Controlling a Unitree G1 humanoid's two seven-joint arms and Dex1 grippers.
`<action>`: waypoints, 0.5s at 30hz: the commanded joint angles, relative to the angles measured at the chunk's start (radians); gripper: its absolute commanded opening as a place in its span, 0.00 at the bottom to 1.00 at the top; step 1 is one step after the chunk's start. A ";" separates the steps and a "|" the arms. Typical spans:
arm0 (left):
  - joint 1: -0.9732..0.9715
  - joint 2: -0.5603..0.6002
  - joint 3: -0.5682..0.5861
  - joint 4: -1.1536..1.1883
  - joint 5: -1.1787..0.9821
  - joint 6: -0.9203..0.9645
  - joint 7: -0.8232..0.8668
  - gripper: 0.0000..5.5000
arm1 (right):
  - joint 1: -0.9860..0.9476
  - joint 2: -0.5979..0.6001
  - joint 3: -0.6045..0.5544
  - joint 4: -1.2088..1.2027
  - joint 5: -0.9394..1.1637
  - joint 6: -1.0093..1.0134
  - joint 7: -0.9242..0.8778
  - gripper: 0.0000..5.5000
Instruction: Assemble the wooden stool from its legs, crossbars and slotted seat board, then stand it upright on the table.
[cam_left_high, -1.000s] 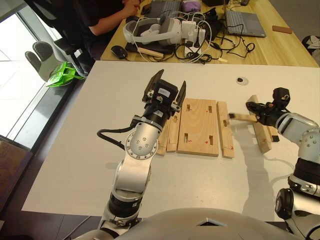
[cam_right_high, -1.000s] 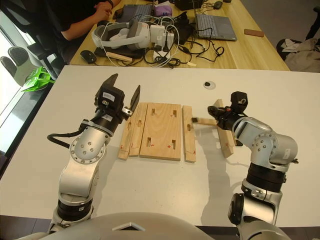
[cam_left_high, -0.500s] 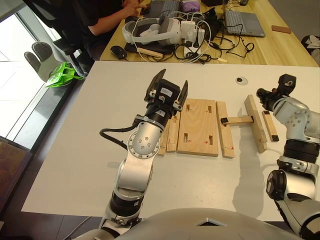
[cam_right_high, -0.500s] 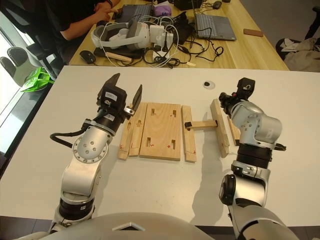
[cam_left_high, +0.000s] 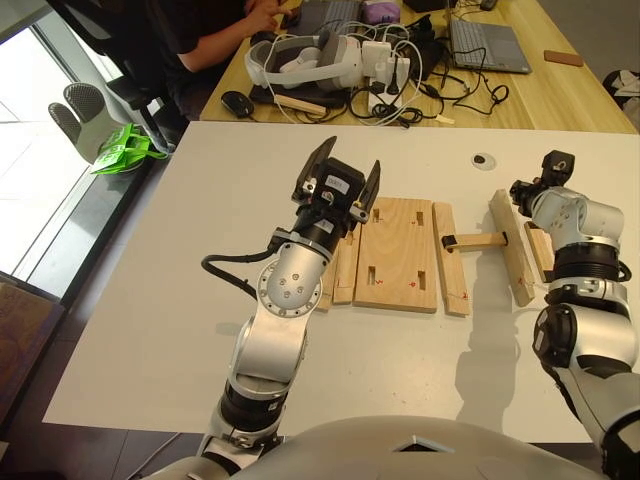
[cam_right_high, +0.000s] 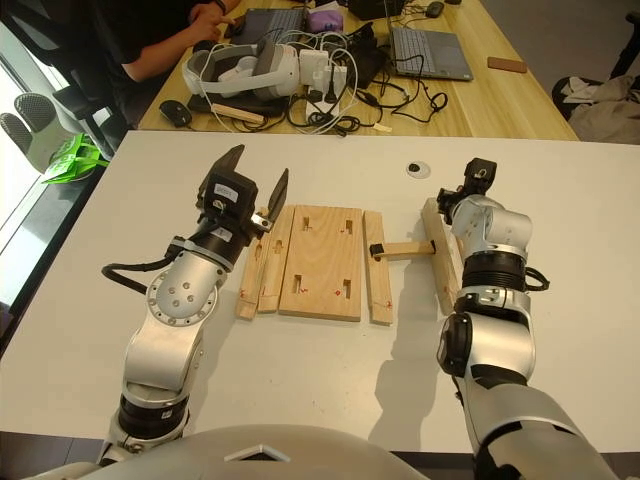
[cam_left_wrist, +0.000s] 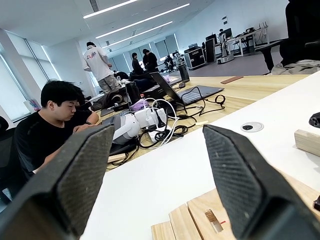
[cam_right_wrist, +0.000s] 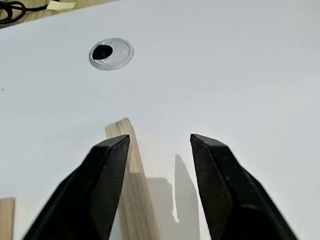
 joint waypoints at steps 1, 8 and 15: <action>0.001 0.006 -0.003 -0.001 0.013 0.009 -0.001 0.59 | -0.007 -0.011 0.016 0.045 0.002 0.037 0.051 0.41; 0.002 0.008 -0.010 -0.005 0.019 0.011 -0.001 0.59 | -0.001 -0.012 0.039 0.066 -0.003 0.056 0.111 0.36; 0.007 0.008 -0.015 -0.009 0.026 0.010 0.004 0.59 | 0.032 -0.030 0.166 -0.165 -0.040 0.022 0.239 0.31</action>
